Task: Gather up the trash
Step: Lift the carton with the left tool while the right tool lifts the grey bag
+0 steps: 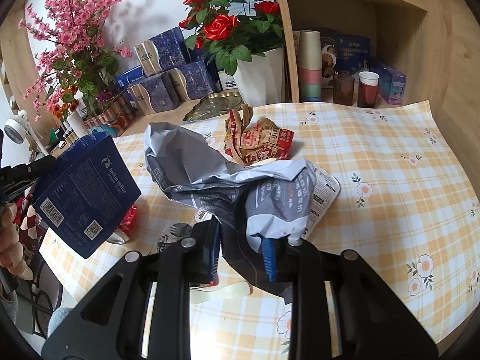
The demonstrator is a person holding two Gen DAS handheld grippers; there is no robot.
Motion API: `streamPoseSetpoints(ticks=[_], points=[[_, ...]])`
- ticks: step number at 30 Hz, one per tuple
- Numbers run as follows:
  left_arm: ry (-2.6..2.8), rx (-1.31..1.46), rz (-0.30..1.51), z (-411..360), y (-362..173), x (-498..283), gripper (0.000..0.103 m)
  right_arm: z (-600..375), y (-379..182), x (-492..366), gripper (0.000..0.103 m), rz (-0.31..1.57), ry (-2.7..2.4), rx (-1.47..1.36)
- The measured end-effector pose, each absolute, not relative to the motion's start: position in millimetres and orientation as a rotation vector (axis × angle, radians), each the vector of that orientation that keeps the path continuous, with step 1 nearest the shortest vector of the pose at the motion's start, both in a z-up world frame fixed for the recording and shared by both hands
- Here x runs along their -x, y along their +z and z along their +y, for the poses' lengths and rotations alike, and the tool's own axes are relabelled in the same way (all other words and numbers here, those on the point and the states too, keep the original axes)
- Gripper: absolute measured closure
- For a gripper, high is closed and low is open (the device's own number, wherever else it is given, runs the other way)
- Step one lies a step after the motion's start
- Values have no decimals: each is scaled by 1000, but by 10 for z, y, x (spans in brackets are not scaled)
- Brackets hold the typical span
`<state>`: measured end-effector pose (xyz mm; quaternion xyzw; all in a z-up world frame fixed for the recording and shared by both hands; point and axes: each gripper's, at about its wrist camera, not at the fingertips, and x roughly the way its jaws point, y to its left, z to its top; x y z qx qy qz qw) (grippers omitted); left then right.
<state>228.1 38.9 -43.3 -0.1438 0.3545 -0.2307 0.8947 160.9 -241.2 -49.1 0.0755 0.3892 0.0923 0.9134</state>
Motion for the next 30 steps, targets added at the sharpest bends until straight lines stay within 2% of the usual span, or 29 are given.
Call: streamPoseSetpoints(ticks=[15, 30], points=[[-517, 258, 691, 212, -73, -1886, 95, -2363, 11, -1187, 77, 704, 245, -148], [-584, 213, 671, 187, 46, -866, 95, -2370, 262, -344, 77, 650, 282, -144]])
